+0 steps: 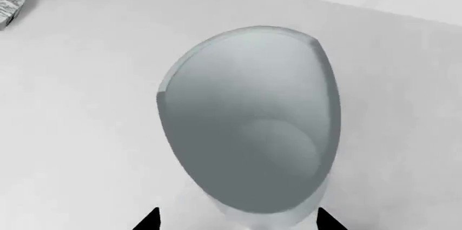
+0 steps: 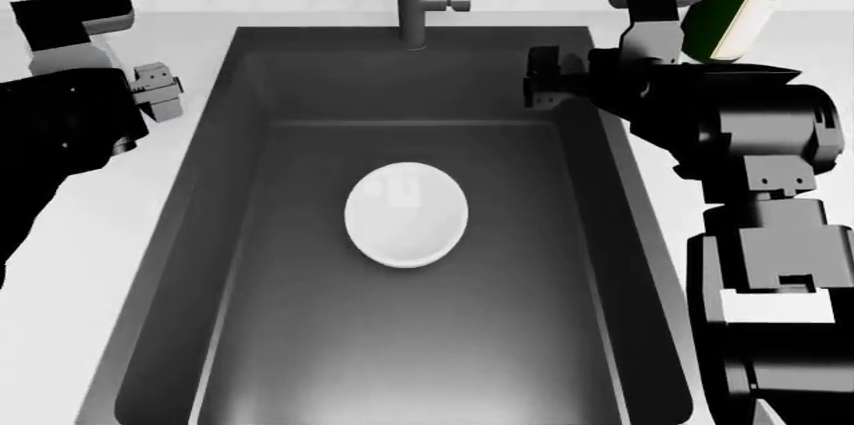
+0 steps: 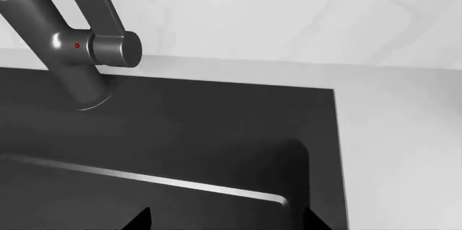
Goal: Pick the cup and bowl from the sink and place them on the counter for drying.
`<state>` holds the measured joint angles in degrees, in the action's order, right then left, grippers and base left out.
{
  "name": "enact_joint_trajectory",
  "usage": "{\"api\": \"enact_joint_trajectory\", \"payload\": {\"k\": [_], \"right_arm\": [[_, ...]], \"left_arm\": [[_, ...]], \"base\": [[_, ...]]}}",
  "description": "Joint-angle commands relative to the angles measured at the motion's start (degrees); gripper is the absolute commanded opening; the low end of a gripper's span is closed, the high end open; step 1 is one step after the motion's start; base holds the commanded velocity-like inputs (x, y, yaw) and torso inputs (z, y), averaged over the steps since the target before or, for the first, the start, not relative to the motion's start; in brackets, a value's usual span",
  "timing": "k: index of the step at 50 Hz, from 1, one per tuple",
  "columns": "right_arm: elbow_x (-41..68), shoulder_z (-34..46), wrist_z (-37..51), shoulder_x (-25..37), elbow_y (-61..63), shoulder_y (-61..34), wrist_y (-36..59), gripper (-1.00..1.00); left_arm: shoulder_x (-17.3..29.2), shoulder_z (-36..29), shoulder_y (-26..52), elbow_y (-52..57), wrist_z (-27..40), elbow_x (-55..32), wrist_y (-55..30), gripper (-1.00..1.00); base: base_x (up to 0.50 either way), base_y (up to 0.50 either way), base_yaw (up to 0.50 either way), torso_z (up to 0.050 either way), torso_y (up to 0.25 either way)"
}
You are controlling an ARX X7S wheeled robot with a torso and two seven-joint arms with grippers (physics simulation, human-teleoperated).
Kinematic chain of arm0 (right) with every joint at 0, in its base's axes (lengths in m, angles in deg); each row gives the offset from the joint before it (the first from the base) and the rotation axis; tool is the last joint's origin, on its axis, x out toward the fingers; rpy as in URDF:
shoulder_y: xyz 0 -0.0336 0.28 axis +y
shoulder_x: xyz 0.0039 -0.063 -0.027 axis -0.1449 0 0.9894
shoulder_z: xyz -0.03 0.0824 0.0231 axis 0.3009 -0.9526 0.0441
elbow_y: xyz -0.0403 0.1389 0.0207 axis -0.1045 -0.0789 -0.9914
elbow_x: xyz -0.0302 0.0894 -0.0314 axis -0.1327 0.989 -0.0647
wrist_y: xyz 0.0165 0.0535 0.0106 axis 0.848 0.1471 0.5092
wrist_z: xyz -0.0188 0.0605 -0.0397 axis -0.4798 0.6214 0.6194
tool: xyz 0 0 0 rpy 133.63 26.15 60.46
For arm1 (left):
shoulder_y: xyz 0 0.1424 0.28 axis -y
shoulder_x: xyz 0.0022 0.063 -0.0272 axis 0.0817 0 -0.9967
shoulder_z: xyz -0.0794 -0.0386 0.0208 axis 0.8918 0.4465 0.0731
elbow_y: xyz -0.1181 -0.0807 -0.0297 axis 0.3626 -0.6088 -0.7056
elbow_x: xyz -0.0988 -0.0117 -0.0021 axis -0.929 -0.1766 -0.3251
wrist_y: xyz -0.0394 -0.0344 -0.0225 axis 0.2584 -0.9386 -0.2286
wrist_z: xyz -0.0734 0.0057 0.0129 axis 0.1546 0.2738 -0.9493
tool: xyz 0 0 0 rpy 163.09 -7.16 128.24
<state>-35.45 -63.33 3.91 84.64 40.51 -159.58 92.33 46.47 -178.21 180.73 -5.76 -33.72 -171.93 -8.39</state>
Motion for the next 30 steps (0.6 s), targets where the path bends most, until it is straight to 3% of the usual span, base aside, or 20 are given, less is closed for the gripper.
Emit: {"api": "enact_joint_trajectory", "payload": {"k": [1,13,23,30], "right_arm": [[0.4,0.0,0.1,0.1,0.6,0.3,0.2,1.0],[0.7,-0.2,0.5,0.5,1.6,0.6,0.9,1.0],[1.6,-1.0,1.2,1.1,3.9,0.1,3.1,1.0],[2.5,-1.5,0.9,1.4,4.2,-0.5,5.0,1.0]], "left_arm": [[0.9,-20.5,-1.3,-0.6,-0.4,-18.0,0.4,1.0],[-0.4,-27.0,2.0,0.0,-5.6,-22.0,0.5,1.0],[7.2,-27.0,17.6,39.2,-1.1,-14.3,20.0,1.0],[11.5,-23.9,20.5,45.4,-2.1,-16.2,21.6,1.0]], "base": [[0.0,0.0,0.0,0.0,-0.01],[0.0,0.0,0.0,0.0,0.0],[0.0,0.0,0.0,0.0,0.0],[0.0,0.0,0.0,0.0,0.0]]}}
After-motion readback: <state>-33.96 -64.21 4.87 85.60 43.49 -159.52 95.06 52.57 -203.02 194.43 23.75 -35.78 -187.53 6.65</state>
